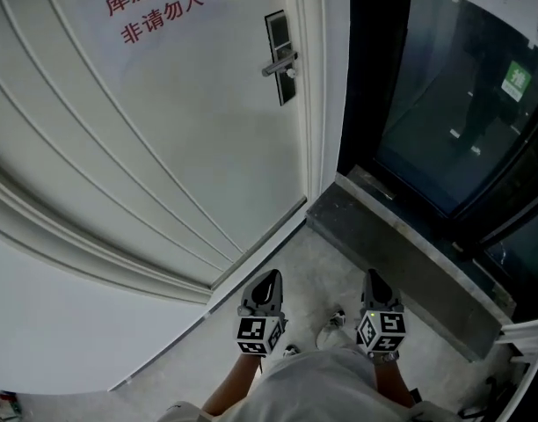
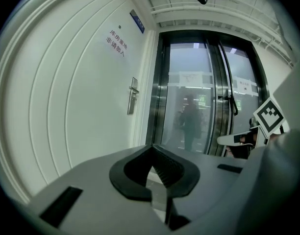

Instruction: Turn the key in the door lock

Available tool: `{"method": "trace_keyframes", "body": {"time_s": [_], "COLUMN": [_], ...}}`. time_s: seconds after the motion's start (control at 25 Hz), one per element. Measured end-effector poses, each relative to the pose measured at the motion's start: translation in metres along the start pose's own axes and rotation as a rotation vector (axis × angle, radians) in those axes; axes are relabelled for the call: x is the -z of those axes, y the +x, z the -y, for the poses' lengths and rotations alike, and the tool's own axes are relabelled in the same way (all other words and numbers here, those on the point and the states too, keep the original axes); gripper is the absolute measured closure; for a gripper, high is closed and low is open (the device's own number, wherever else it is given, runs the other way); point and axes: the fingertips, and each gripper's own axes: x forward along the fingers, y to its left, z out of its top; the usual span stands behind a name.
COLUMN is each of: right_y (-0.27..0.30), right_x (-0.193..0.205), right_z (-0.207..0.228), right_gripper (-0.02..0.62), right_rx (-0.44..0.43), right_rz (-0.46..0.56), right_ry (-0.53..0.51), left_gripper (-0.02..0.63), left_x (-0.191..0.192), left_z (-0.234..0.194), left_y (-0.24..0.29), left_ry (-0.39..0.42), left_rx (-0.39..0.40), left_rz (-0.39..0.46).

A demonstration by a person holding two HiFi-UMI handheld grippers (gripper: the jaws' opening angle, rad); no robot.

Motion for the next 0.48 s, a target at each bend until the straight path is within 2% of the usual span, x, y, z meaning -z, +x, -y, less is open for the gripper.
{"method": "trace_keyframes", "body": {"time_s": [0.28, 0.48], "right_y": [0.054, 0.084], "right_x": [-0.006, -0.022], "right_z": [0.075, 0.127], "right_gripper": [0.594, 0.594], "right_rx": [-0.034, -0.052], "right_rz": [-0.064, -0.066], "right_ry": [0.028, 0.027], "left_gripper": [0.597, 0.597], "left_x": [-0.016, -0.018], "left_z": [0.038, 0.060], "left_y": [0.085, 0.121], "left_ry": [0.033, 0.006], "left_rx": [-0.012, -0.051], "left_rz": [-0.027, -0.042]}}
